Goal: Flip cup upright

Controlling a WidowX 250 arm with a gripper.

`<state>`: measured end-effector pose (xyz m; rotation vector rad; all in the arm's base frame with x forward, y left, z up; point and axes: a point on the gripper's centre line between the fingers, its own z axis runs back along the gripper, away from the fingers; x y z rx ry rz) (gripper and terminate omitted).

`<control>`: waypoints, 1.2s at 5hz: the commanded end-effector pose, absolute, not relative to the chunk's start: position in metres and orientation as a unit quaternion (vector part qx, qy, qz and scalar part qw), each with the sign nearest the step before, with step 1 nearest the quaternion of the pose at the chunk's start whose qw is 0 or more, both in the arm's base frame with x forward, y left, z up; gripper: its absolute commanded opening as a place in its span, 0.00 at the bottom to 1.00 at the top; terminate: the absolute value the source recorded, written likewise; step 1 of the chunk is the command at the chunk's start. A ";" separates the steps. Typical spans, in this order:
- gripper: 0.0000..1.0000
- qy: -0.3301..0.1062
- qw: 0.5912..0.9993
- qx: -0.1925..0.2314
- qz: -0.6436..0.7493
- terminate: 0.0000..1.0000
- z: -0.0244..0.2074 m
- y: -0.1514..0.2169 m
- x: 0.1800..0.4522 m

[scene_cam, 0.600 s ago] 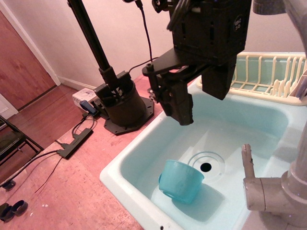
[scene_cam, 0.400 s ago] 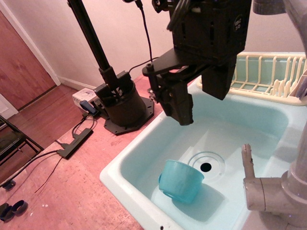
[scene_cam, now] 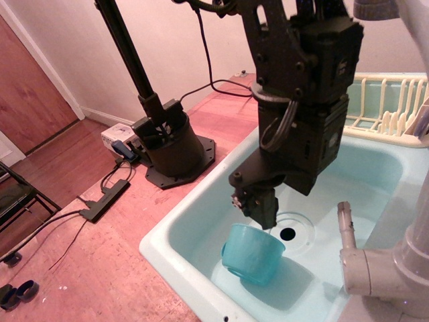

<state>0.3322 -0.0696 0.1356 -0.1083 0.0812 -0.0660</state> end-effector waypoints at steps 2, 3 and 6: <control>1.00 -0.048 0.994 -0.085 0.055 0.00 0.133 -0.080 0.315; 1.00 -0.051 0.992 -0.106 0.049 0.00 0.119 -0.096 0.324; 0.00 -0.054 0.985 -0.158 0.034 0.00 0.105 -0.133 0.336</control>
